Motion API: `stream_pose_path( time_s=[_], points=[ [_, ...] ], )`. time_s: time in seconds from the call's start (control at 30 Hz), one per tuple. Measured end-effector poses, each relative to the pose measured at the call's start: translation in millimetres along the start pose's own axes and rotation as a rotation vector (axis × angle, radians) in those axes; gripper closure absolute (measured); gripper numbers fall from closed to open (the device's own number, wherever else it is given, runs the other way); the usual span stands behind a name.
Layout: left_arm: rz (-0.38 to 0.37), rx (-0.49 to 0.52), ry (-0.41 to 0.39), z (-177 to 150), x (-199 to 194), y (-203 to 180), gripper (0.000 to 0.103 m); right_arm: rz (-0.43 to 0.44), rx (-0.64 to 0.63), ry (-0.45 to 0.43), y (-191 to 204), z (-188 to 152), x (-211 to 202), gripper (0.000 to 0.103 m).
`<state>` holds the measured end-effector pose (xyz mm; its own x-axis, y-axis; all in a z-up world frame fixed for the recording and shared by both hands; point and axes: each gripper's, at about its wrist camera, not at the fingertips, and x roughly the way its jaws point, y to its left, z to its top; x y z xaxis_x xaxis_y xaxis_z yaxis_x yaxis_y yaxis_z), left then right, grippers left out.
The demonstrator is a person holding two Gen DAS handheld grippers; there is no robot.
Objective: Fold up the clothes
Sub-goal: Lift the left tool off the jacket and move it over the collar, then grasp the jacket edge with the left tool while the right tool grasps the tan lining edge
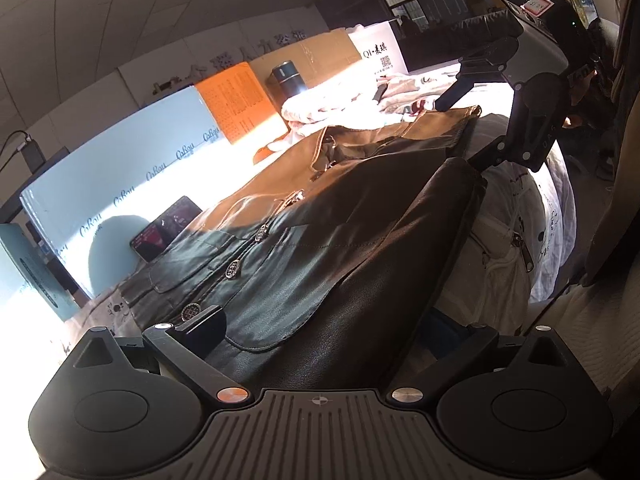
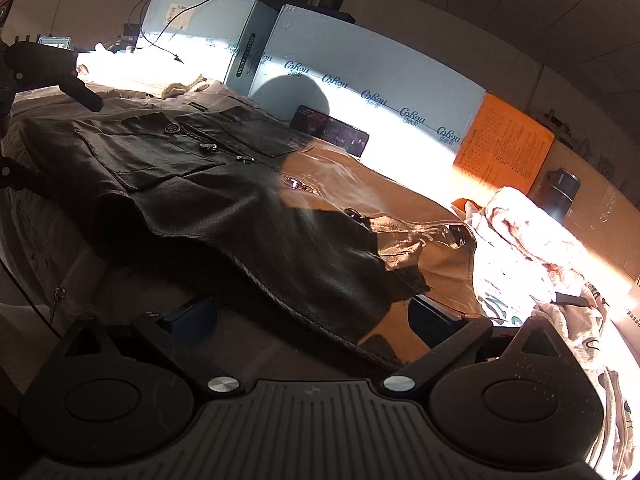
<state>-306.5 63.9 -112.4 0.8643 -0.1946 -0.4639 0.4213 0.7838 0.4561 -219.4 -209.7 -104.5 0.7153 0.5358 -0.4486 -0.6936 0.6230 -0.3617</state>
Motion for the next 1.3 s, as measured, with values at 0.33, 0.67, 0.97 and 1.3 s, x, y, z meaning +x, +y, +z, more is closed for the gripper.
stream_pose_path(
  time_s=[0.33,0.67,0.97,1.3],
  points=[
    [0.008,-0.050,-0.003,-6.3,-2.5,25.7,0.002,-0.069,-0.016,-0.001,-14.6,3.9,20.5,0.000],
    [-0.068,-0.093,-0.083,-6.8,2.2,48.7,0.065,-0.210,0.019,0.075,-57.7,-26.7,9.7,0.044],
    [0.010,-0.096,-0.176,6.7,0.1,68.4,0.084,-0.144,0.083,-0.009,-87.2,-19.7,5.7,0.090],
    [0.189,0.002,-0.269,38.2,22.3,104.0,0.087,-0.186,0.028,-0.195,-123.2,30.3,18.3,0.095]
  ],
)
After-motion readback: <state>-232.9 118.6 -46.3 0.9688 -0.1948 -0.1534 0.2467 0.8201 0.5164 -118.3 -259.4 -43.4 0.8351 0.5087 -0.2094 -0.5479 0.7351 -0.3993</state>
